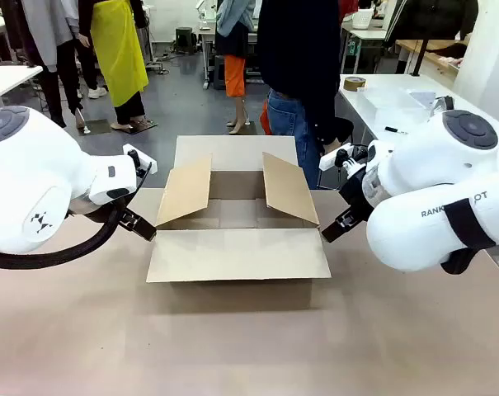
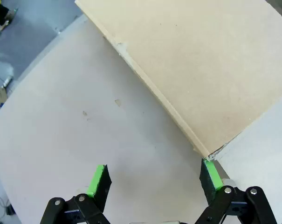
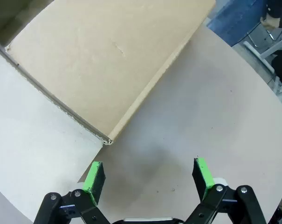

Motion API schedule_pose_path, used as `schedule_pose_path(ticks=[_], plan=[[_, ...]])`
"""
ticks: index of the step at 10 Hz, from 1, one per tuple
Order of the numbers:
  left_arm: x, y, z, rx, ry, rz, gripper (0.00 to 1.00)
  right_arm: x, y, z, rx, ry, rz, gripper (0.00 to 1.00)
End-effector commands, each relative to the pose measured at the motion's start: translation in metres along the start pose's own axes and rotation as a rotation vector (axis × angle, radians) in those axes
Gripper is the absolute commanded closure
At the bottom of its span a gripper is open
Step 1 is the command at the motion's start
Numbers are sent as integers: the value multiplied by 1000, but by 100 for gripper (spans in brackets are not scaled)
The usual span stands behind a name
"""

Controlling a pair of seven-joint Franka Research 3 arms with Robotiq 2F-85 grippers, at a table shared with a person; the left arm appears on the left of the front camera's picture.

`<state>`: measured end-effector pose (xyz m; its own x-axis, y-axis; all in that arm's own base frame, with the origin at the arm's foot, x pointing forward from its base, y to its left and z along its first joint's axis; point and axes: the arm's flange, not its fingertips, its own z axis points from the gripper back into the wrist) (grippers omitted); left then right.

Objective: Pack the gift set into the box.
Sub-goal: Place both hands on the side flaps of the Package Box and spread them outward.

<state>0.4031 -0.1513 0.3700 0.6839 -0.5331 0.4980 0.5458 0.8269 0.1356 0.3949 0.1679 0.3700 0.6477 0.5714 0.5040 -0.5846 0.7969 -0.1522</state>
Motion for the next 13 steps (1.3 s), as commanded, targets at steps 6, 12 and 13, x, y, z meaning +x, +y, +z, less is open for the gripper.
schedule_pose_path(ticks=[6,12,13], plan=[[0,0,0,0,0,0,0,0,0,0,0,0,0,0],[0,0,0,0,0,0,0,0,0,0,0,0,0,0],[0,0,0,0,0,0,0,0,0,0,0,0,0,0]])
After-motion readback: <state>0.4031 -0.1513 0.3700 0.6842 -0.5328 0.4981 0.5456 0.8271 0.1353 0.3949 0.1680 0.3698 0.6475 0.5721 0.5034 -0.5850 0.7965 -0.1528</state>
